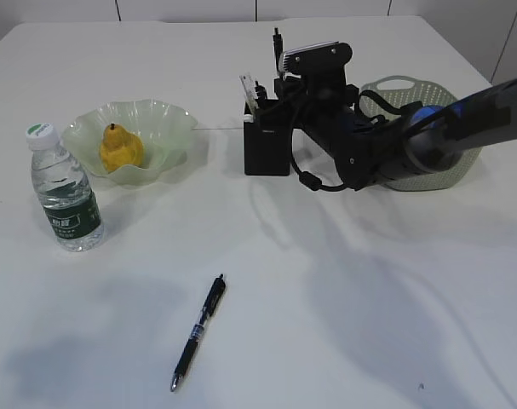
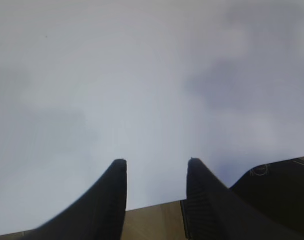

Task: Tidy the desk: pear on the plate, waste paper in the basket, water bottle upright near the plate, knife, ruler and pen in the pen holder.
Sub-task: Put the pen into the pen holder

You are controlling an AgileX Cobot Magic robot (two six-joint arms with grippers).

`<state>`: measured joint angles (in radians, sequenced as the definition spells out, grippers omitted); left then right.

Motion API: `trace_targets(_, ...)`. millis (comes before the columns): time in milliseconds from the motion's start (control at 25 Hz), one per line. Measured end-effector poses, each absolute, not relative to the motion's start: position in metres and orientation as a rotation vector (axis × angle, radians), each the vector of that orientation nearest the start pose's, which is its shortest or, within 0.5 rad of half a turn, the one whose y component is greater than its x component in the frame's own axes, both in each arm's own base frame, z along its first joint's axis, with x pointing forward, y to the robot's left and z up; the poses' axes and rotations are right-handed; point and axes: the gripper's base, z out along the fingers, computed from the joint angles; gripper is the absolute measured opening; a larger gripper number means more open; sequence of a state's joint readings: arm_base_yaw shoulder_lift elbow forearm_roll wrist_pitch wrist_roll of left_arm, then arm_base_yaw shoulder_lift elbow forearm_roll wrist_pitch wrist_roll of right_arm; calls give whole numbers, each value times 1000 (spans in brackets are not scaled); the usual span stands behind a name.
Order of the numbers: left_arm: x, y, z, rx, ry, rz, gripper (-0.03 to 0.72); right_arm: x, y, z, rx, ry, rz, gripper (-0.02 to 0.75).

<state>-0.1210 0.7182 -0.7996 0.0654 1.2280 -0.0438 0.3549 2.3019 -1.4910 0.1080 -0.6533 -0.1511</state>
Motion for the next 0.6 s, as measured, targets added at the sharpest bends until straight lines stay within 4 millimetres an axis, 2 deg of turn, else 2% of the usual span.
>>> trace_targets(600, 101, -7, 323, 109, 2622, 31, 275, 481, 172, 150, -293, 1624, 169, 107)
